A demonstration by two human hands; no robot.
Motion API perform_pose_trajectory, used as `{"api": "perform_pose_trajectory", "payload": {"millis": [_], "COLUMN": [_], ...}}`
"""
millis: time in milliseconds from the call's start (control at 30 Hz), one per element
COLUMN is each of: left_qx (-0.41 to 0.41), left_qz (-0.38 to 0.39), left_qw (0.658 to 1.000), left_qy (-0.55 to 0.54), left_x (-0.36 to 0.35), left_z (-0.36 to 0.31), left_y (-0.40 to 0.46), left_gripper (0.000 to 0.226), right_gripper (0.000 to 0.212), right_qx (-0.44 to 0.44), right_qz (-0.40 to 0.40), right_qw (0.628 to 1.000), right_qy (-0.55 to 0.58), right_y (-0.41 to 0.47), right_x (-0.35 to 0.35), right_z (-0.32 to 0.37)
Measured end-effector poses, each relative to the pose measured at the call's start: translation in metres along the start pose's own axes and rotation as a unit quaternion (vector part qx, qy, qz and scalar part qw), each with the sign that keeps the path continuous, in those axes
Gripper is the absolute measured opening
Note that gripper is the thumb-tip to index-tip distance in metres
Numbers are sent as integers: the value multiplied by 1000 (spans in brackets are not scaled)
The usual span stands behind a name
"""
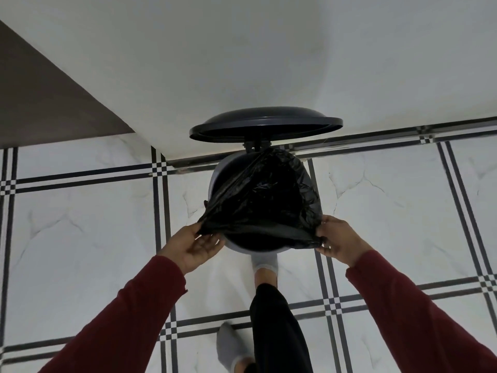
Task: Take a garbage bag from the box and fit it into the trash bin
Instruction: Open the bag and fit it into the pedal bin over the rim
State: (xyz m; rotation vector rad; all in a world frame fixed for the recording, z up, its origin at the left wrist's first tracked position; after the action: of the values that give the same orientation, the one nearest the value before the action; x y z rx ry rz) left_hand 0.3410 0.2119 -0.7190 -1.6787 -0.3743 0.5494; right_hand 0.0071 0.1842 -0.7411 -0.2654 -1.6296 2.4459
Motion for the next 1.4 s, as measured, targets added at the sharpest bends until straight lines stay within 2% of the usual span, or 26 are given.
{"api": "perform_pose_trajectory", "payload": {"millis": [67,200,333,400,467,500,567,633,700,733,800,833,900,1067,1133,1167,1233,1267,1333,1400], "left_qx": [-14,-66,-117,-122,-127,-130,-148,-164,-161,-146,-95,-74,-60,-125,-181,-219,-304,-346,-410,-446], "left_qz": [13,32,96,109,59,4,-98,-209,-273,-260,-173,-135,-84,-32,-32,-47,-86,-111,-152,-193], "left_qw": [999,997,988,984,980,979,963,918,886,909,973,987,994,987,980,974,938,899,796,710], "left_qy": [-28,-21,23,72,139,159,202,295,339,292,121,38,-43,-92,-78,-32,144,245,419,510], "left_x": [-1,-3,8,17,27,33,45,55,55,51,37,30,18,5,1,-1,-11,-16,-23,-28], "left_z": [-1,-4,-2,5,13,15,18,16,11,10,6,3,-3,-14,-21,-24,-32,-36,-42,-49], "left_y": [2,10,9,9,15,21,28,33,33,34,31,28,26,24,19,17,8,4,3,6], "left_gripper": [21,42,36,42,49,48,35,17,12,12,9,11,16,10,31,44,56,56,51,35], "right_gripper": [44,27,23,19,15,21,31,19,14,15,13,16,24,24,20,17,12,10,16,35], "right_qx": [-3,8,-46,-68,-85,-87,-77,-57,-44,-41,-46,-53,-59,-34,-23,-20,-23,-20,4,43], "right_qz": [-14,-55,-53,-70,-62,-49,-28,-26,-34,-31,-37,-39,-47,-46,-36,-35,-51,-73,-115,-156], "right_qw": [1000,995,997,995,994,992,983,966,940,934,936,940,943,920,928,941,967,978,992,982], "right_qy": [5,-87,-9,-2,32,71,163,252,336,353,346,333,324,388,371,337,248,195,58,-103], "right_y": [5,13,16,13,11,10,8,3,-3,-7,-6,-5,-4,-4,-3,-2,1,3,9,11], "right_x": [0,3,-1,-5,-9,-12,-16,-19,-22,-24,-26,-29,-34,-40,-38,-36,-30,-25,-17,-9], "right_z": [-2,-7,-20,-25,-32,-35,-37,-38,-42,-44,-54,-55,-55,-44,-39,-38,-31,-27,-15,1]}}
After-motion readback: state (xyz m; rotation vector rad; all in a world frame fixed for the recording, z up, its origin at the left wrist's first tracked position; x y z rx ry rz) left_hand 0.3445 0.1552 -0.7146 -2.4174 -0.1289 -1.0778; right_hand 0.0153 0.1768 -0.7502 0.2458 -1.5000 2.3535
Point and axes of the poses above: each hand's wrist, its own y-axis towards the middle knuckle, its own x-axis out of the back of the hand, z = x × y, the point moved 3 cm from there along y, towards the middle knuckle, and after that the axes turned 12 degrees about y, right-handed, at the moved point
